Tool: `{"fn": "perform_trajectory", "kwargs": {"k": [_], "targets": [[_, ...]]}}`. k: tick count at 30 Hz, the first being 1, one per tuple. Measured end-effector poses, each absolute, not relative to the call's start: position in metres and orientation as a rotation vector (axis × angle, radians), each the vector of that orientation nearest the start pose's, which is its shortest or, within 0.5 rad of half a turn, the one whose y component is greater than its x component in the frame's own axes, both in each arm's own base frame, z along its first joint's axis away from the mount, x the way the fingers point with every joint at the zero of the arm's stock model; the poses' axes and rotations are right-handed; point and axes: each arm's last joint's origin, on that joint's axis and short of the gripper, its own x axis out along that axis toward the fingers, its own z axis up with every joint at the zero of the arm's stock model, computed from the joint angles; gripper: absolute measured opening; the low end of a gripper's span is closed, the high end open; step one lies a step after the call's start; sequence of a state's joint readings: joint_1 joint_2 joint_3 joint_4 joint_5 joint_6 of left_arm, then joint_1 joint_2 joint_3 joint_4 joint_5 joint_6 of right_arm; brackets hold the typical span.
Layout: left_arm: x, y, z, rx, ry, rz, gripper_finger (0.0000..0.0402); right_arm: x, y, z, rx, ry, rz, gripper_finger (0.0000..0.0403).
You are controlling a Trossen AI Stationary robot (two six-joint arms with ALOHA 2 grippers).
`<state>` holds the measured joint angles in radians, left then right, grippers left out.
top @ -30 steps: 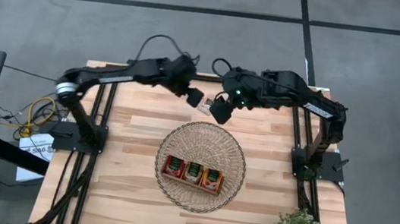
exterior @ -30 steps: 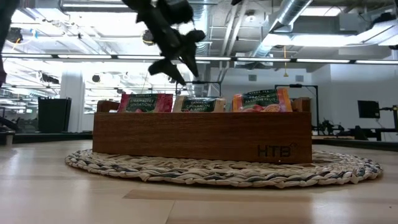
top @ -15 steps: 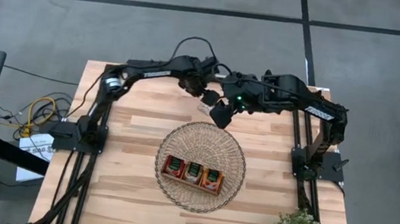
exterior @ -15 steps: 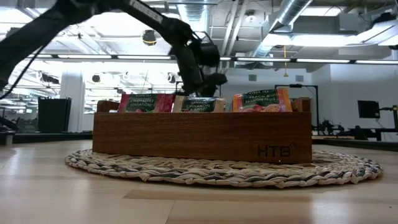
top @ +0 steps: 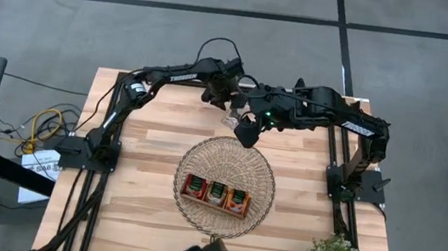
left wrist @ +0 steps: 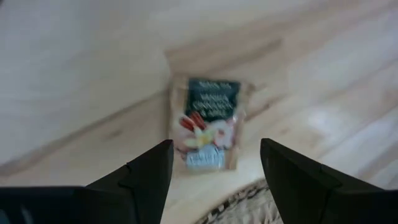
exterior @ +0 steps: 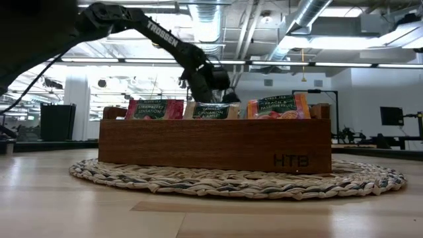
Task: Pick & Place Tea
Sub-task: Put the brown tea bag into the middle section of the wooden organizer
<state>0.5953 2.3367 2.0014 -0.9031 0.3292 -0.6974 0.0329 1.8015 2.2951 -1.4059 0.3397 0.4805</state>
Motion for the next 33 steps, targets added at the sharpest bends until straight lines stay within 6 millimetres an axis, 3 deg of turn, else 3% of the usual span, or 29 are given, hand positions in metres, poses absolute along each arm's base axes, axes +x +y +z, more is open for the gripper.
{"fn": "perform_trajectory", "kwargs": {"k": [10, 24, 28, 33], "targets": [[0.398, 0.285, 0.171, -1.336, 0.965, 0.593, 0.0234, 0.326, 0.001, 0.454, 0.277, 0.803, -0.494, 0.0249], [0.413, 0.283, 0.181, -1.564, 0.854, 0.318, 0.0219, 0.327, 0.003, 0.454, 0.288, 0.799, -0.493, 0.0249], [0.415, 0.275, 0.175, -1.633, 0.909, 0.272, 0.0178, 0.326, 0.008, 0.454, 0.286, 0.801, -0.481, 0.0249], [0.423, 0.266, 0.177, -1.668, 0.917, 0.219, 0.0044, 0.326, 0.012, 0.454, 0.294, 0.799, -0.478, 0.0249]]}}
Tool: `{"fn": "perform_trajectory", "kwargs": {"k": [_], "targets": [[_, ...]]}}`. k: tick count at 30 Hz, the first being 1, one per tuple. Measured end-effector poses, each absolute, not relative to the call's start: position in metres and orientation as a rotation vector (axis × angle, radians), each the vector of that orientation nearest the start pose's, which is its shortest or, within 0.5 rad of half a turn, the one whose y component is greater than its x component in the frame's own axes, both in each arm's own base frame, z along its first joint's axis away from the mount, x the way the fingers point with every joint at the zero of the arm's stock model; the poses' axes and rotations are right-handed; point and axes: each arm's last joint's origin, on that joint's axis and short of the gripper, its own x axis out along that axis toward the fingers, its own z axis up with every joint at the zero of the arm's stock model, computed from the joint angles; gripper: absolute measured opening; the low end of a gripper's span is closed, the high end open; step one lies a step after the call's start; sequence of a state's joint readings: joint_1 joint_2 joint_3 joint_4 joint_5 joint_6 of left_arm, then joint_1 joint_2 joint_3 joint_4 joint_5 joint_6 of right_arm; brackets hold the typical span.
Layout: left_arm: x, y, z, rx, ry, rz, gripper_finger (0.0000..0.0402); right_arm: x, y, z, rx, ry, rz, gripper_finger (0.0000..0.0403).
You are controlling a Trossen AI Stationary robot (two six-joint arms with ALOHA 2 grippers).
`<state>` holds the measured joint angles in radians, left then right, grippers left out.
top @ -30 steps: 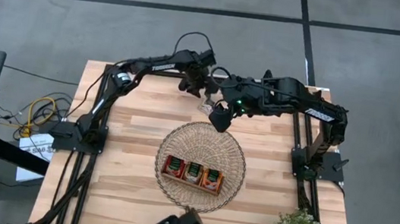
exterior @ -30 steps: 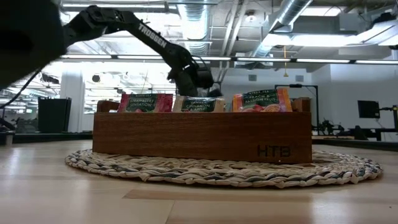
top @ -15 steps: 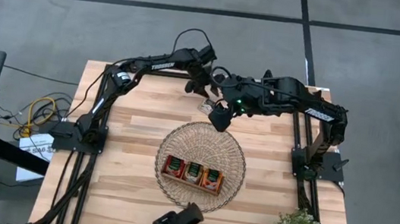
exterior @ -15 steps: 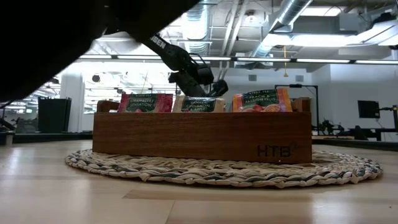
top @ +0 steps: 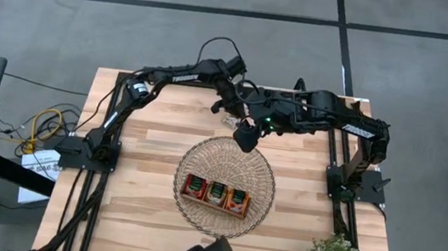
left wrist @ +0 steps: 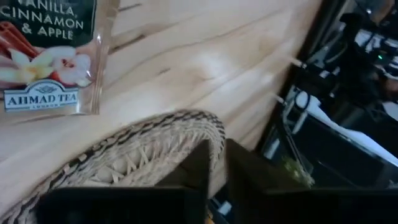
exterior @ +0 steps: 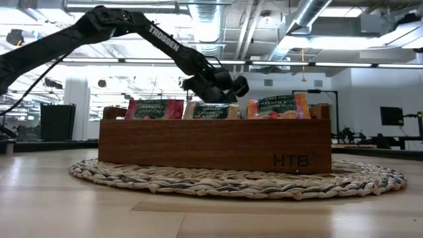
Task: Pick & Place Tea
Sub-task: Put the brown tea bag into the middle section of the wooden organizer
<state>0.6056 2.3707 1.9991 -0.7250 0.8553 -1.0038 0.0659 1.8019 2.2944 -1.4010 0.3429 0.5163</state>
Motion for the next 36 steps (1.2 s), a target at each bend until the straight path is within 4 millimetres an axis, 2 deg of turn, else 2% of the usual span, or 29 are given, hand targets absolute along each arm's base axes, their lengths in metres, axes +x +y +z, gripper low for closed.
{"fn": "perform_trajectory", "kwargs": {"k": [1, 3, 10, 14, 18, 20, 24, 28, 32, 36], "targets": [[0.424, 0.265, 0.177, -1.661, 0.915, 0.239, 0.0023, 0.326, 0.012, 0.454, 0.294, 0.799, -0.478, 0.0249], [0.424, 0.265, 0.176, -1.660, 0.915, 0.266, 0.0009, 0.326, 0.014, 0.454, 0.299, 0.801, -0.478, 0.0249], [0.424, 0.270, 0.177, -1.736, 0.867, 0.383, 0.0000, 0.323, 0.025, 0.456, 0.285, 0.802, -0.446, 0.0249], [0.435, 0.264, 0.178, -1.655, 0.782, 0.528, 0.0000, 0.320, 0.027, 0.457, 0.279, 0.809, -0.439, 0.0249], [0.441, 0.258, 0.186, -1.552, 0.787, 0.524, 0.0000, 0.312, 0.031, 0.458, 0.260, 0.839, -0.431, 0.0249], [0.437, 0.260, 0.190, -1.481, 0.823, 0.510, 0.0000, 0.308, 0.032, 0.458, 0.248, 0.855, -0.429, 0.0249], [0.426, 0.261, 0.199, -1.250, 0.954, 0.526, 0.0000, 0.298, 0.031, 0.464, 0.200, 0.854, -0.424, 0.0249], [0.419, 0.258, 0.216, -0.854, 1.095, 0.511, 0.0000, 0.291, 0.029, 0.470, 0.171, 0.842, -0.408, 0.0249], [0.422, 0.245, 0.220, -0.441, 1.225, 0.375, 0.0000, 0.286, 0.026, 0.474, 0.163, 0.829, -0.404, 0.0249], [0.429, 0.227, 0.213, -0.080, 1.345, 0.164, 0.0000, 0.282, 0.025, 0.477, 0.166, 0.820, -0.402, 0.0249]]}}
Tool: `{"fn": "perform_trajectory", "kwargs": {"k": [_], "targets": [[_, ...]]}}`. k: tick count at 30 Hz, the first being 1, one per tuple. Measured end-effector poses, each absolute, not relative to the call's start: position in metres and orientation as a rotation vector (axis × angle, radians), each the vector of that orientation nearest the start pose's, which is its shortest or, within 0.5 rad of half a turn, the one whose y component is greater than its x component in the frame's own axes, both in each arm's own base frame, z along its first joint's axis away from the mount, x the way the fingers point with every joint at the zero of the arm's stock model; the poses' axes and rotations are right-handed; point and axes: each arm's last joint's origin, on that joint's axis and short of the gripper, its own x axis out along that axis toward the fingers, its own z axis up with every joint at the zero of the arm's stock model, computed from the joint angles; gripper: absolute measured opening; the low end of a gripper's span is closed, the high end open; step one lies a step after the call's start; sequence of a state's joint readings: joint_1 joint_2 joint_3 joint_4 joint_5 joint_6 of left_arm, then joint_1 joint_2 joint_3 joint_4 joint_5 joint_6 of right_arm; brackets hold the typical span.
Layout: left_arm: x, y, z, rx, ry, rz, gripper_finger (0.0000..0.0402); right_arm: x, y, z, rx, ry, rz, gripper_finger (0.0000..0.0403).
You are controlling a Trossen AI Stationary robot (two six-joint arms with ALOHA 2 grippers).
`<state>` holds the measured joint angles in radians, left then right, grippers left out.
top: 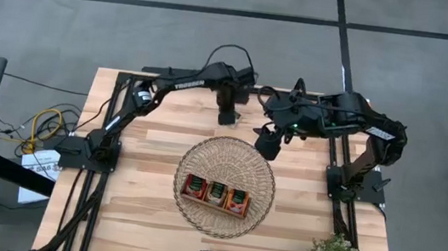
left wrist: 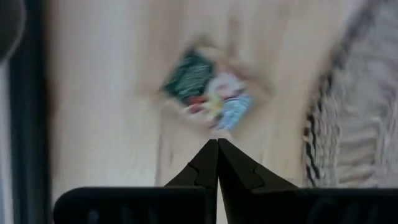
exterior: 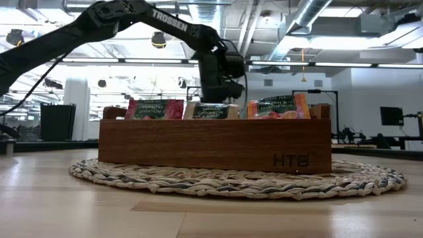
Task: Pick & Place Tea
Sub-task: Put the brown tea bag into the middle section of the wooden organizer
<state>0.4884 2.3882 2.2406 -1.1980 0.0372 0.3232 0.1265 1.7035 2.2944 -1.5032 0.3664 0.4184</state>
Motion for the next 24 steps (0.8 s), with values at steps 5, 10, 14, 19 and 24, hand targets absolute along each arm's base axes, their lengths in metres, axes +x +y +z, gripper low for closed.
{"fn": "perform_trajectory", "kwargs": {"k": [5, 10, 14, 19, 24], "targets": [[0.434, 0.223, 0.210, 0.027, 1.300, -0.037, 0.0000, 0.283, 0.025, 0.476, 0.200, 0.820, -0.400, 0.0249], [0.435, 0.225, 0.191, -0.029, 1.334, -0.060, 0.0000, 0.285, 0.024, 0.478, 0.238, 0.801, -0.374, 0.0249], [0.432, 0.230, 0.171, -0.134, 1.385, -0.090, 0.0000, 0.285, 0.024, 0.478, 0.247, 0.801, -0.375, 0.0249], [0.430, 0.240, 0.180, -0.204, 1.312, -0.071, 0.0000, 0.285, 0.024, 0.477, 0.249, 0.803, -0.370, 0.0249], [0.419, 0.257, 0.172, -0.302, 1.334, -0.037, 0.0000, 0.285, 0.024, 0.477, 0.249, 0.803, -0.369, 0.0249]]}}
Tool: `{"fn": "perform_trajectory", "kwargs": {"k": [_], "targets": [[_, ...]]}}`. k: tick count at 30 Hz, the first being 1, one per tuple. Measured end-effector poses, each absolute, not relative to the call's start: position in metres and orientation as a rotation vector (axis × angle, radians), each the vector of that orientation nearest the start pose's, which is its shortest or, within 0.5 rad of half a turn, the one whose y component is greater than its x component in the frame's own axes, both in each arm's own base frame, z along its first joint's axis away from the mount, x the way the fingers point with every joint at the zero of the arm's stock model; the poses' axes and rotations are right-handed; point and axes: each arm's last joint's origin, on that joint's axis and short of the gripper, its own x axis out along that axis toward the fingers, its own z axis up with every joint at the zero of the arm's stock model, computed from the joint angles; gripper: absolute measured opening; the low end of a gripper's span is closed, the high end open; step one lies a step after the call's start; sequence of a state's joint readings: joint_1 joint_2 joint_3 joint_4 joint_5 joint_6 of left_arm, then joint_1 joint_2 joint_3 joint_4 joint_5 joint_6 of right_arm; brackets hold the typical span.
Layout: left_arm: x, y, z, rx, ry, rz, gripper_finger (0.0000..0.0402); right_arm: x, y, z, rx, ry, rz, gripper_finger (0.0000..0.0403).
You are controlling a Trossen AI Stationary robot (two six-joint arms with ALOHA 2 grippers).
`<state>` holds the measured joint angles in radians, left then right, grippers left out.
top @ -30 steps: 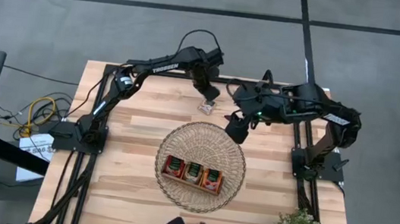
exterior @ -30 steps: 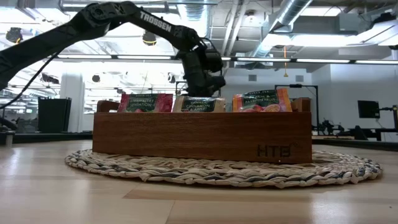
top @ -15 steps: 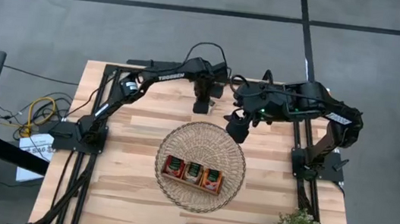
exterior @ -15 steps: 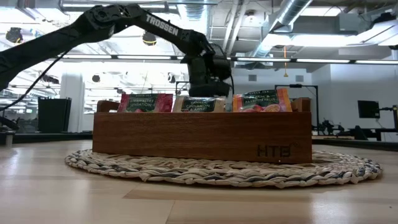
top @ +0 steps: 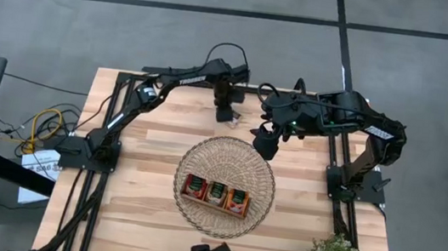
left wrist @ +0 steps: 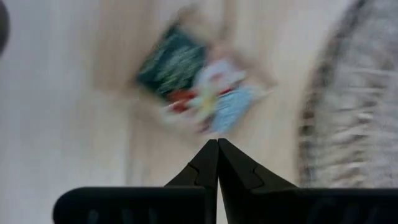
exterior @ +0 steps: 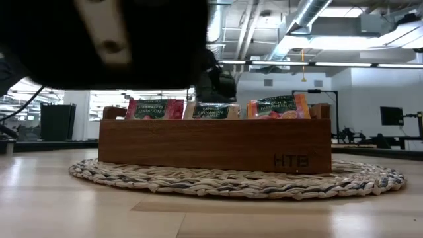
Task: Pick & Place Tea
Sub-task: Put the brown tea bag into the middle section of the wooden organizer
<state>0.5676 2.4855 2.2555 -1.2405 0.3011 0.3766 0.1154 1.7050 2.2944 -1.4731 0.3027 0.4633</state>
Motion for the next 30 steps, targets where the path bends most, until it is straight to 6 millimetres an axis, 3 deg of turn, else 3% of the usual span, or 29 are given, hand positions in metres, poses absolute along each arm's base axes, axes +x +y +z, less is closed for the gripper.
{"fn": "perform_trajectory", "kwargs": {"k": [6, 12, 17, 19, 27, 30], "targets": [[0.408, 0.268, 0.177, -0.379, 1.348, 0.039, 0.0000, 0.284, 0.024, 0.476, 0.238, 0.819, -0.380, 0.0249], [0.401, 0.265, 0.225, -0.363, 1.274, 0.229, 0.0000, 0.280, 0.019, 0.470, 0.156, 0.875, -0.475, 0.0249], [0.399, 0.268, 0.253, -0.318, 1.178, 0.393, 0.0000, 0.282, 0.011, 0.463, 0.139, 0.903, -0.521, 0.0249], [0.398, 0.270, 0.252, -0.297, 1.181, 0.403, 0.0000, 0.282, 0.010, 0.462, 0.135, 0.907, -0.528, 0.0249], [0.390, 0.289, 0.209, -0.210, 1.309, 0.605, 0.0000, 0.277, 0.013, 0.465, 0.138, 0.890, -0.534, 0.0249], [0.393, 0.284, 0.200, -0.182, 1.319, 0.504, 0.0000, 0.278, 0.015, 0.464, 0.137, 0.893, -0.524, 0.0249]]}}
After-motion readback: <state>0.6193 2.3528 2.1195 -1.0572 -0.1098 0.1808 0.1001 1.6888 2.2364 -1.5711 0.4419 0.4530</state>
